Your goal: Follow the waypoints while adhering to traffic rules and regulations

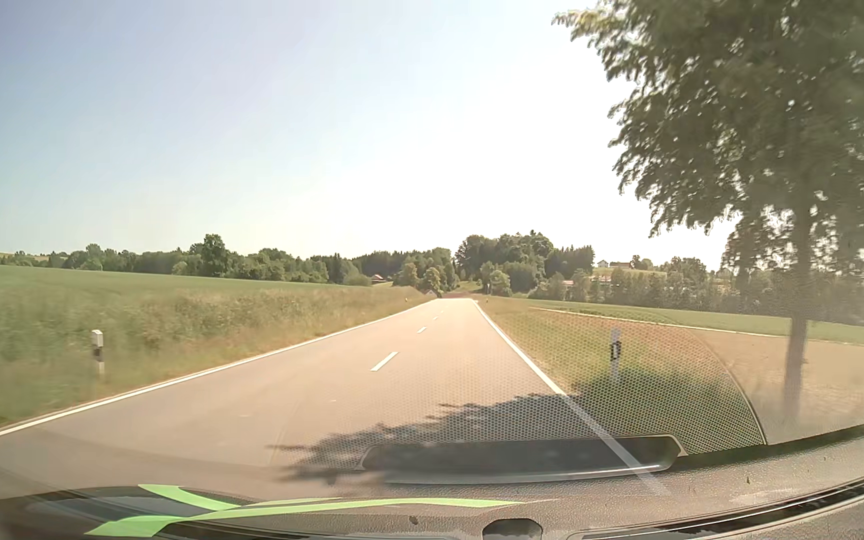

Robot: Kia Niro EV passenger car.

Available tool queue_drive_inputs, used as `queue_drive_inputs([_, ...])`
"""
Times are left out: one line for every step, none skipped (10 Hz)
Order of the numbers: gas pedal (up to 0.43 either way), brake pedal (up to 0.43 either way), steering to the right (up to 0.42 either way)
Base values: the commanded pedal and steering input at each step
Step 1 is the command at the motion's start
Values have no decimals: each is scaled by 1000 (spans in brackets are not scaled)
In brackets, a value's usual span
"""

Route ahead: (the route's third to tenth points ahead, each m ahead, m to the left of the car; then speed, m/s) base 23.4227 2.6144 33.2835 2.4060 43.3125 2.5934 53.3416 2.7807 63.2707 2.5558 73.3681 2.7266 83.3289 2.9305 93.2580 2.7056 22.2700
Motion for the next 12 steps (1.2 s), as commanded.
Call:
queue_drive_inputs([220,0,0])
queue_drive_inputs([220,0,0])
queue_drive_inputs([220,0,0])
queue_drive_inputs([240,0,0])
queue_drive_inputs([260,0,0])
queue_drive_inputs([260,0,0])
queue_drive_inputs([260,0,-1])
queue_drive_inputs([260,0,-1])
queue_drive_inputs([248,0,-2])
queue_drive_inputs([228,0,-2])
queue_drive_inputs([220,0,-3])
queue_drive_inputs([197,0,-3])
